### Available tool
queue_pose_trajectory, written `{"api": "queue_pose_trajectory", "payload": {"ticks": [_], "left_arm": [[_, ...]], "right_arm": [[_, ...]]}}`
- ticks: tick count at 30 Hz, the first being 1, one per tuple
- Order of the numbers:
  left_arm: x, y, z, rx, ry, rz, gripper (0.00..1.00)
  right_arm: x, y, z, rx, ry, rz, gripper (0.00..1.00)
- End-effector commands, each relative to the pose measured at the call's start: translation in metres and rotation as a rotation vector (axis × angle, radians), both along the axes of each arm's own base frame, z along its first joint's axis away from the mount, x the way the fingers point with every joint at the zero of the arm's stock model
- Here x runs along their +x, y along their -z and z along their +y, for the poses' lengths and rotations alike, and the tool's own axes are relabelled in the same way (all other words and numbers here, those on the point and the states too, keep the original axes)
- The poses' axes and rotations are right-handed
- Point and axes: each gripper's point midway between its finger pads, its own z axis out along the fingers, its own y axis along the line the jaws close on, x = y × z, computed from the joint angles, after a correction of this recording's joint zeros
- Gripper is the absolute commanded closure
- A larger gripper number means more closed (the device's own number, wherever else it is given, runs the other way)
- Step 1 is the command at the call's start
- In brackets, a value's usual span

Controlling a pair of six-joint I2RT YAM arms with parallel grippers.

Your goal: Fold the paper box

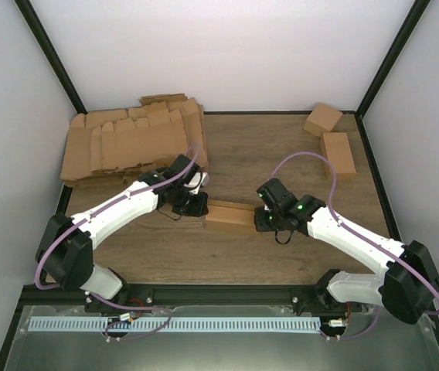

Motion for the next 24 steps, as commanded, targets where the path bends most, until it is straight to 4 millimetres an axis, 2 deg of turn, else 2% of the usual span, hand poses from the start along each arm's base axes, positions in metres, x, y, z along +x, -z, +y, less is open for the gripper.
{"api": "queue_pose_trajectory", "payload": {"ticks": [1,8,14,19,24], "left_arm": [[-0.009,-0.004,-0.006,-0.032,0.041,0.034,0.96],[-0.013,0.003,-0.002,-0.024,0.039,0.050,0.96],[-0.018,0.014,0.001,-0.015,0.037,0.069,0.96],[-0.018,0.027,0.017,0.081,0.012,0.066,0.96],[-0.020,0.033,0.021,0.108,0.009,0.071,0.96]], "right_arm": [[-0.003,0.002,0.006,0.016,-0.023,0.002,0.67],[0.004,-0.013,0.016,0.099,-0.029,-0.071,0.59],[0.005,-0.009,0.020,0.101,-0.047,-0.060,0.59],[0.005,-0.009,0.019,0.096,-0.048,-0.061,0.59],[0.005,-0.008,0.019,0.089,-0.047,-0.061,0.59]]}}
